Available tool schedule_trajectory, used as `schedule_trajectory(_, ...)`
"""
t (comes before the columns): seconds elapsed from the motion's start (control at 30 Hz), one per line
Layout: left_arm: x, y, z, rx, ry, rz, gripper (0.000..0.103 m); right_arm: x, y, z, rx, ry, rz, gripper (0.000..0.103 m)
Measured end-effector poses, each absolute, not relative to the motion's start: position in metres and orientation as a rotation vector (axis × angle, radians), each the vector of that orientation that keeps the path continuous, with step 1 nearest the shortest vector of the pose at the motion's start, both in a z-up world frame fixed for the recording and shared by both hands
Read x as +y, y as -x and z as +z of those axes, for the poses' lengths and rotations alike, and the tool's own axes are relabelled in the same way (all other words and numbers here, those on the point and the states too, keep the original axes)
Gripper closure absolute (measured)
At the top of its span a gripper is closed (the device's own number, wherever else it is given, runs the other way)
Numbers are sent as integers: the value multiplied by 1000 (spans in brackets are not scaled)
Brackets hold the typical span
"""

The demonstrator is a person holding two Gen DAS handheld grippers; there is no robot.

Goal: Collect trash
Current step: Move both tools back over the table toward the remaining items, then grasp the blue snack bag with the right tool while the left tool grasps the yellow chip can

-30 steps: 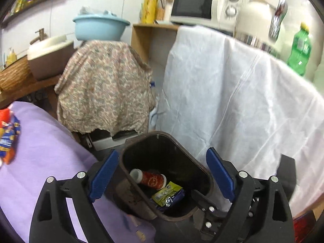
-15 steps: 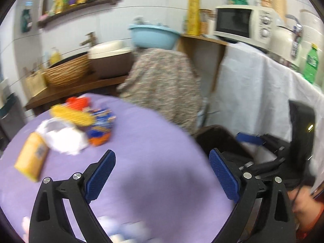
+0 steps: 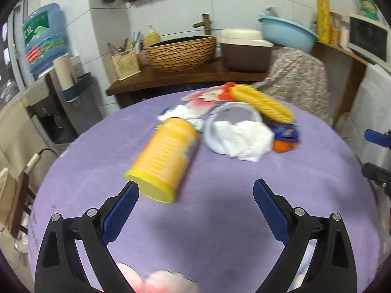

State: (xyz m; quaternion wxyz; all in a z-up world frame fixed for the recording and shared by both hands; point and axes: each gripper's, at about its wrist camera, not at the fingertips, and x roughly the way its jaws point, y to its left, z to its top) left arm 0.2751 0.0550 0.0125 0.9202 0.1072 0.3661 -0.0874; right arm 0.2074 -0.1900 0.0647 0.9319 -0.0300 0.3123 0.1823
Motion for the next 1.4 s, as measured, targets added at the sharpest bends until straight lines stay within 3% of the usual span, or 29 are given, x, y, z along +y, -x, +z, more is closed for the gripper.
schedule_trajectory(0.27, 79, -312, 1, 799, -289, -129, 9, -155, -269, 43, 728, 48, 367, 30)
schedule_trajectory(0.5, 81, -335, -5, 847, -312, -135, 9, -124, -304, 27, 754, 147, 305, 32)
schedule_trajectory(0.53, 81, -338, -6, 856, -313, -138, 9, -121, -309, 24, 758, 163, 288, 34)
schedule_trajectory(0.6, 81, -343, -8, 872, -322, -131, 9, -120, -317, 19, 777, 171, 263, 49)
schedule_trajectory(0.63, 81, -343, -9, 874, -325, -128, 9, -121, -320, 17, 787, 161, 257, 65)
schedule_trajectory(0.77, 85, -343, -10, 889, -308, -136, 9, -129, -317, 18, 764, 148, 242, 79)
schedule_trajectory(1.33, 81, -375, -27, 1039, -349, -152, 8, -182, -232, 48, 701, 8, 326, 83)
schedule_trajectory(1.4, 80, -376, -29, 1036, -360, -140, 13, -187, -222, 50, 690, 1, 325, 83)
